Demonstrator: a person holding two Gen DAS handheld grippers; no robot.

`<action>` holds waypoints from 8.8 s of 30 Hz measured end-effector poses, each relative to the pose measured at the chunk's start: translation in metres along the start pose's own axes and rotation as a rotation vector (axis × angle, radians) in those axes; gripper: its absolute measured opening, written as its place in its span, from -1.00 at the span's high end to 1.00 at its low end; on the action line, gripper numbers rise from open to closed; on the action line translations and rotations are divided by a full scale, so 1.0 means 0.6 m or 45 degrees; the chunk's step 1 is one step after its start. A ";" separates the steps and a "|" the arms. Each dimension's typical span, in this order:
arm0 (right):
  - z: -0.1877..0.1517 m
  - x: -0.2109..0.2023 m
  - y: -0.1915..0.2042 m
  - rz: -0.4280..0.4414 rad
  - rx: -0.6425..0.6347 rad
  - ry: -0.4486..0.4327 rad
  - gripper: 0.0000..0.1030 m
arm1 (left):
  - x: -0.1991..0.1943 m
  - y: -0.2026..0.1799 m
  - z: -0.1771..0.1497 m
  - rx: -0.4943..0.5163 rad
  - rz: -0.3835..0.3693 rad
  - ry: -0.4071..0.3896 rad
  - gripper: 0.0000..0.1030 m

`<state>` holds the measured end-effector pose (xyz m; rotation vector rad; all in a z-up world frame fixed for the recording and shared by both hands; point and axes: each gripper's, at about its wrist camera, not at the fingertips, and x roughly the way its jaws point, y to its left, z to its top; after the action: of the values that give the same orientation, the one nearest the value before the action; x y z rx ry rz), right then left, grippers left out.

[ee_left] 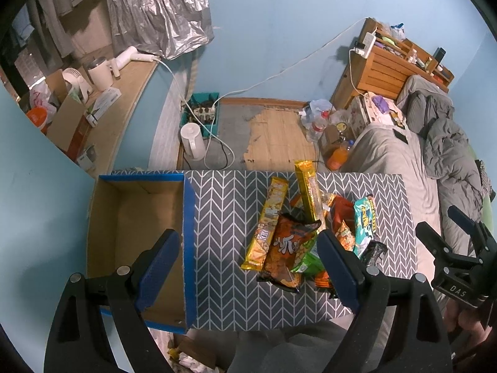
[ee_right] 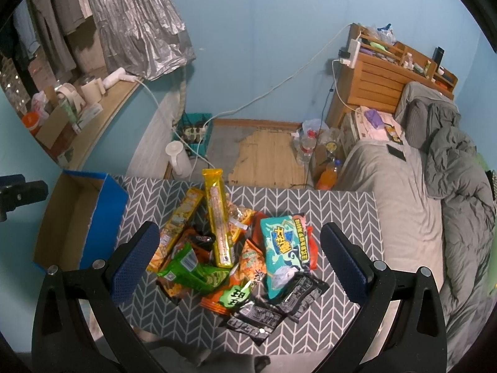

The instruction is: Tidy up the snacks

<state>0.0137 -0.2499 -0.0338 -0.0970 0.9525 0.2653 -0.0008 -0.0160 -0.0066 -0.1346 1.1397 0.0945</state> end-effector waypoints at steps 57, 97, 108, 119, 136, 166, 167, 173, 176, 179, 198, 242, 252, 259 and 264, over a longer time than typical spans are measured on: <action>0.004 0.007 -0.021 -0.009 0.036 0.044 -0.97 | 0.010 -0.007 -0.005 -0.016 -0.029 0.039 -0.76; -0.156 0.188 -0.245 -0.121 0.314 0.397 -0.97 | 0.278 -0.106 -0.090 -0.168 -0.090 0.461 -0.76; -0.220 0.283 -0.263 -0.007 0.423 0.524 -0.97 | 0.329 -0.140 -0.124 -0.321 -0.080 0.542 -0.76; -0.265 0.351 -0.267 0.048 0.461 0.621 -0.97 | 0.369 -0.144 -0.134 -0.457 -0.036 0.552 -0.76; -0.262 0.451 -0.230 0.020 0.412 0.622 -0.68 | 0.424 -0.126 -0.137 -0.517 0.044 0.526 -0.61; -0.195 0.292 -0.185 -0.004 0.077 0.390 -0.16 | 0.295 -0.081 -0.147 -0.225 -0.166 0.426 0.30; -0.195 0.282 -0.186 0.001 0.064 0.380 -0.16 | 0.290 -0.081 -0.146 -0.214 -0.173 0.418 0.31; -0.173 0.241 -0.134 0.034 -0.010 0.336 -0.16 | 0.265 -0.080 -0.136 -0.175 -0.221 0.392 0.32; -0.161 0.222 -0.106 0.044 -0.061 0.314 -0.16 | 0.255 -0.071 -0.133 -0.160 -0.229 0.382 0.32; -0.149 0.213 -0.087 0.056 -0.105 0.293 -0.16 | 0.245 -0.070 -0.129 -0.134 -0.226 0.362 0.32; -0.070 0.180 0.045 0.195 -0.301 0.203 -0.16 | 0.166 -0.003 -0.125 -0.130 -0.282 0.278 0.33; 0.012 0.232 0.519 0.581 -0.787 0.191 -0.16 | 0.102 0.375 -0.167 -0.539 0.040 0.074 0.33; -0.001 0.260 0.579 0.591 -0.838 0.248 -0.18 | 0.137 0.420 -0.178 -0.571 0.132 0.102 0.32; -0.004 0.261 0.595 0.586 -0.846 0.243 -0.46 | 0.145 0.425 -0.181 -0.577 0.179 0.126 0.24; 0.002 0.251 0.591 0.568 -0.833 0.208 -0.51 | 0.141 0.425 -0.184 -0.559 0.216 0.136 0.03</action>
<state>0.0034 0.1194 -0.1437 -0.5142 1.0120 0.9897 -0.1014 0.2193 -0.1437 -0.4366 1.2228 0.4944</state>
